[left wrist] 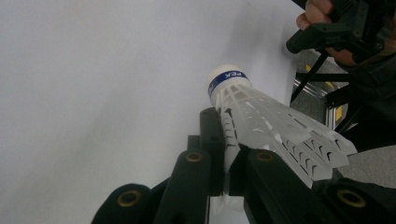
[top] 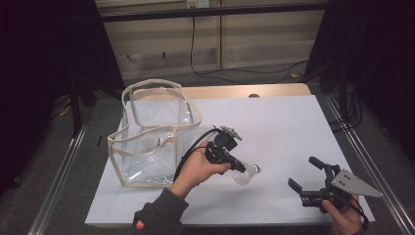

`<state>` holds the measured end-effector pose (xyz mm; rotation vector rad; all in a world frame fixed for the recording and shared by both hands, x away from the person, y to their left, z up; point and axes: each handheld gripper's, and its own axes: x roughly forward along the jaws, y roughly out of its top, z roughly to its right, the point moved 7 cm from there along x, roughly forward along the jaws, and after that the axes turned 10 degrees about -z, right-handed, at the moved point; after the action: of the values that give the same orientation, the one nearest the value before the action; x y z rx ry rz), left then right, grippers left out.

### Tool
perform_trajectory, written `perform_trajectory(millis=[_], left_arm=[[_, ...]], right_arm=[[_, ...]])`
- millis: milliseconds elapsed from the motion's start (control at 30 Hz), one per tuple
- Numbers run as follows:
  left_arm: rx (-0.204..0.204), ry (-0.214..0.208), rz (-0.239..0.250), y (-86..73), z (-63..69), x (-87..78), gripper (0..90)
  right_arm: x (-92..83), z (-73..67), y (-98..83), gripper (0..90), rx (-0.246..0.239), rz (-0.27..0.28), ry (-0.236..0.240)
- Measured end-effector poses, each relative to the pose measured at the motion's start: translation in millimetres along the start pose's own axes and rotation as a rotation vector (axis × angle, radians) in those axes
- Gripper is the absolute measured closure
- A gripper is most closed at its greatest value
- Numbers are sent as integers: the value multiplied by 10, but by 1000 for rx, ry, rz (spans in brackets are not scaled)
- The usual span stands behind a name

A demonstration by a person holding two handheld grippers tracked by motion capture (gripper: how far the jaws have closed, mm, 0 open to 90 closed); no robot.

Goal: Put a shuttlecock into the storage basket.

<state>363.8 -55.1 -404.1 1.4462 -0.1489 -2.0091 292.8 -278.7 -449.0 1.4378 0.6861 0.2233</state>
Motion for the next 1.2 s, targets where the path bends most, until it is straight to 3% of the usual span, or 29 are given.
perform_trajectory(millis=[967, 1200], left_arm=[[-19, 38, -1, 47, -34, -445, 897], [-40, 26, 16, 75, -68, -531, 896]], right_arm=[[36, -10, -6, 1, 7, -5, 6], [43, -20, -8, 0, 3, -11, 13]])
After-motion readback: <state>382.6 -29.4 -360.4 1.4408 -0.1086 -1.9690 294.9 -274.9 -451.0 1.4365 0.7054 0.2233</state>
